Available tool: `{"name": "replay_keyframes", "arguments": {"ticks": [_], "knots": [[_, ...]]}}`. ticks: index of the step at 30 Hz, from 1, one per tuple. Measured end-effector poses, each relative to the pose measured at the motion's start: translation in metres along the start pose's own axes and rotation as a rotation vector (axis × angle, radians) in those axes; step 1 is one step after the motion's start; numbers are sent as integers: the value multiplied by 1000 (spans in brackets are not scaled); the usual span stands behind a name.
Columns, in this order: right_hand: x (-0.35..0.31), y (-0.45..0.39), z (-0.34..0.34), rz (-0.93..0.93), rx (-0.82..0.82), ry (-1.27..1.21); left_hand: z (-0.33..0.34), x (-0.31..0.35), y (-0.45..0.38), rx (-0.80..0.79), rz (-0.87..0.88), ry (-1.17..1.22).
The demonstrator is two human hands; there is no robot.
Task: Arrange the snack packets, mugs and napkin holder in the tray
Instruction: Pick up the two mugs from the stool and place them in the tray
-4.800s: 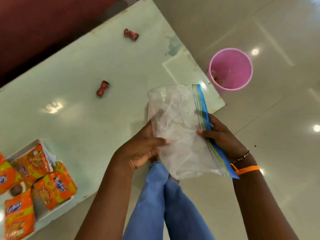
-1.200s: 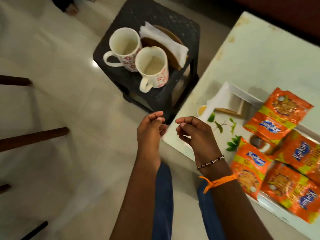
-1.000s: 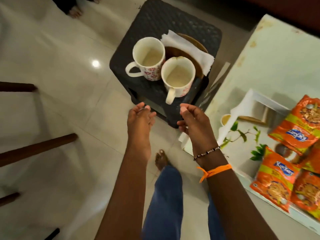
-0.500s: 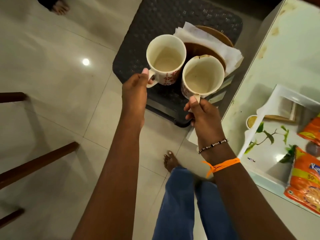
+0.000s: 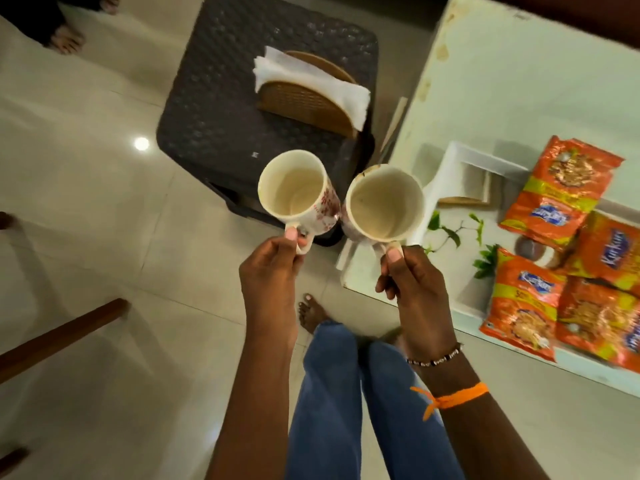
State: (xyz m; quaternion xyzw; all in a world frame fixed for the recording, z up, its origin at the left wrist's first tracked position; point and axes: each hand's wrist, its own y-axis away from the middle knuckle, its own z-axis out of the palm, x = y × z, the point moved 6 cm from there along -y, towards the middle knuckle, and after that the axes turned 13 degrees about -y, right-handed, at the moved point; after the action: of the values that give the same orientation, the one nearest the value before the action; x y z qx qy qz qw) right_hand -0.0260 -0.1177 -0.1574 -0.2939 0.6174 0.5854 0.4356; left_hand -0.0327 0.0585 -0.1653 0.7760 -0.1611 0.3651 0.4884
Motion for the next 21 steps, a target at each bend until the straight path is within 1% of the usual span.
{"name": "replay_keyframes", "arguments": {"ticks": [4,6,9,11,18,21], "knots": [[-2,19,-58,-34,123,14,38,-19,39,-77,-5,48],[2,24,-84,-20,181,-43,57,-26,55,-122,11,37],[13,28,-114,58,269,-197,80,-32,72,-174,60,-82],[22,28,-129,95,306,-253,94,-36,79,-195,65,-150],[43,27,-158,106,354,-271,123,-53,87,-235,117,-359],[48,27,-161,91,310,-213,130,-63,87,-251,147,-401]]}}
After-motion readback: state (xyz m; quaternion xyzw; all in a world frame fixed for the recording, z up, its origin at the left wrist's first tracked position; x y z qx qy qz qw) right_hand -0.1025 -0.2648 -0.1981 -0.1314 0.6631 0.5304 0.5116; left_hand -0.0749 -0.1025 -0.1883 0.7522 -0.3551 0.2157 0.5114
